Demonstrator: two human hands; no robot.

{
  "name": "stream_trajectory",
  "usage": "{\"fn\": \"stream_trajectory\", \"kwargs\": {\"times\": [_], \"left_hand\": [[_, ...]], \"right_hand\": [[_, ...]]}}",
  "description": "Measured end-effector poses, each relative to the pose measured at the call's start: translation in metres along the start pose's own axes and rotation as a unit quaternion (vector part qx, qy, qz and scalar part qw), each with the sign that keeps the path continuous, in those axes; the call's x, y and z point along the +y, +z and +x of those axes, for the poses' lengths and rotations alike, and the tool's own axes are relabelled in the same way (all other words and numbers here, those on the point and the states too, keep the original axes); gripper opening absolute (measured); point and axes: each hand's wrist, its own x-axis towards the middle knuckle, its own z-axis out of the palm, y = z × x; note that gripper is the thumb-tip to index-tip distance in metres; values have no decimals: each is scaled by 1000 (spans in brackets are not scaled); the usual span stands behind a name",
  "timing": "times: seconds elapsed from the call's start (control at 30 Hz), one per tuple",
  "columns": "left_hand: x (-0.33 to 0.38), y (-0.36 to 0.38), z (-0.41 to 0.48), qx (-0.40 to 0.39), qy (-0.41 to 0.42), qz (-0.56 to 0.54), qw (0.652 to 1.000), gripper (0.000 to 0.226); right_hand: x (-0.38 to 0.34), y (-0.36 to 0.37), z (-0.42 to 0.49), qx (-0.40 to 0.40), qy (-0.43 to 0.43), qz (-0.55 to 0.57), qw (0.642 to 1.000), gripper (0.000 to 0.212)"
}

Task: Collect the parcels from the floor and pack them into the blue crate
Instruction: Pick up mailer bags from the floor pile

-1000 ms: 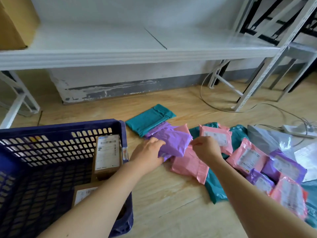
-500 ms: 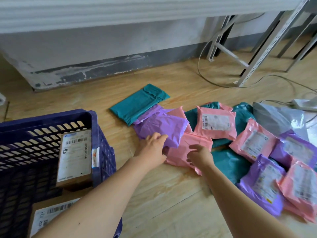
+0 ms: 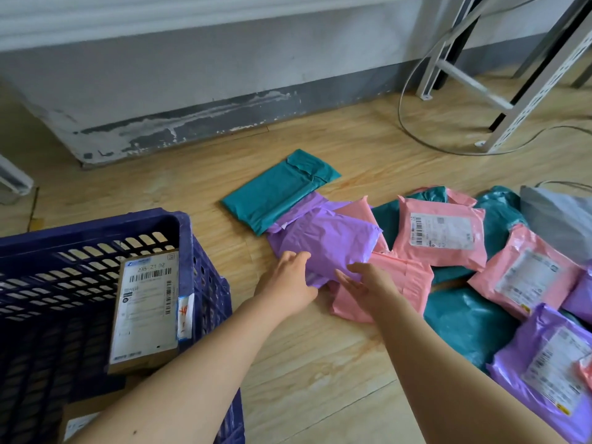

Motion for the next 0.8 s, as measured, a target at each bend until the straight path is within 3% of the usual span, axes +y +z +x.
{"fn": "stream_trajectory", "kwargs": {"times": [0.2, 0.43, 0.53, 0.63, 0.73, 0.8], "left_hand": [[-5, -9, 7, 6, -26, -52, 998, 64], [-2, -15, 7, 13, -120, -277, 953, 65], [4, -20, 1, 3, -173, -455, 874, 68], [10, -28, -7, 2, -221, -581, 783, 73], [12, -37, -10, -12, -255, -626, 737, 72], [13, -36, -8, -30, -272, -631, 726, 62]], "right_hand": [[8, 3, 14, 46, -14, -57, 997, 15], [2, 3, -3, 20, -77, -165, 983, 23], [2, 5, -17, -12, -111, -206, 972, 29], [5, 5, -29, -44, -155, -306, 938, 14], [7, 3, -31, -68, -179, -384, 903, 40], [8, 2, -34, -79, -181, -414, 888, 51]]}}
